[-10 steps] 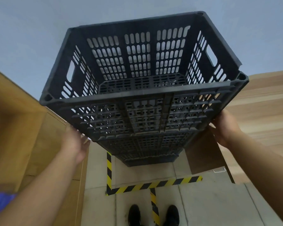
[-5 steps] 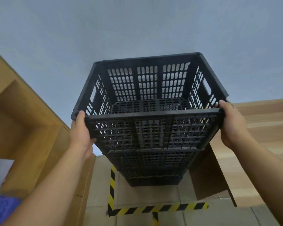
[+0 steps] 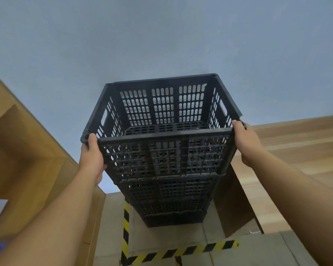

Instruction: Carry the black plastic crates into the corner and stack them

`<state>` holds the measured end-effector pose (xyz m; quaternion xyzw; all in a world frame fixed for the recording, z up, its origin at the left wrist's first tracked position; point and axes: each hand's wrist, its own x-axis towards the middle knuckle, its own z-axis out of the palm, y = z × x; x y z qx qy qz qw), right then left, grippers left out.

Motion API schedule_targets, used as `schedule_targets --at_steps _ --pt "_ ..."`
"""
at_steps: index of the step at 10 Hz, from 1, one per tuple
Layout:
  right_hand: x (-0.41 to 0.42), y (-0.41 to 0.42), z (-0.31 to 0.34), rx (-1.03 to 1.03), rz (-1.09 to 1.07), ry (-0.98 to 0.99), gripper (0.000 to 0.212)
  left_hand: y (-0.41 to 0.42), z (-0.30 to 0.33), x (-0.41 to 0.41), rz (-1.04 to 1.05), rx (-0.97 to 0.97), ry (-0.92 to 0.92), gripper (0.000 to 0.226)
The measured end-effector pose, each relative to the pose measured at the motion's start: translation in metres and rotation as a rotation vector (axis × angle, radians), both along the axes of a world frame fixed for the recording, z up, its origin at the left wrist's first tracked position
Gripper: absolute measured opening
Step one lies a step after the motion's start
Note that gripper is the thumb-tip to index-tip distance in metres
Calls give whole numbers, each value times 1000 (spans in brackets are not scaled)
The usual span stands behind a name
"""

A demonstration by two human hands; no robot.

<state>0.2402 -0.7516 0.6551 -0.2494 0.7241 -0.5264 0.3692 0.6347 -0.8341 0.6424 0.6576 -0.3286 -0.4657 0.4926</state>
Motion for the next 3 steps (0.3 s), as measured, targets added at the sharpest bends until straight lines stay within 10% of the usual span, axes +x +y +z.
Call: schedule_targets --at_steps 3 --pt "46 58 19 -9 -10 344 52 56 -4 30 -362 189 -281 77"
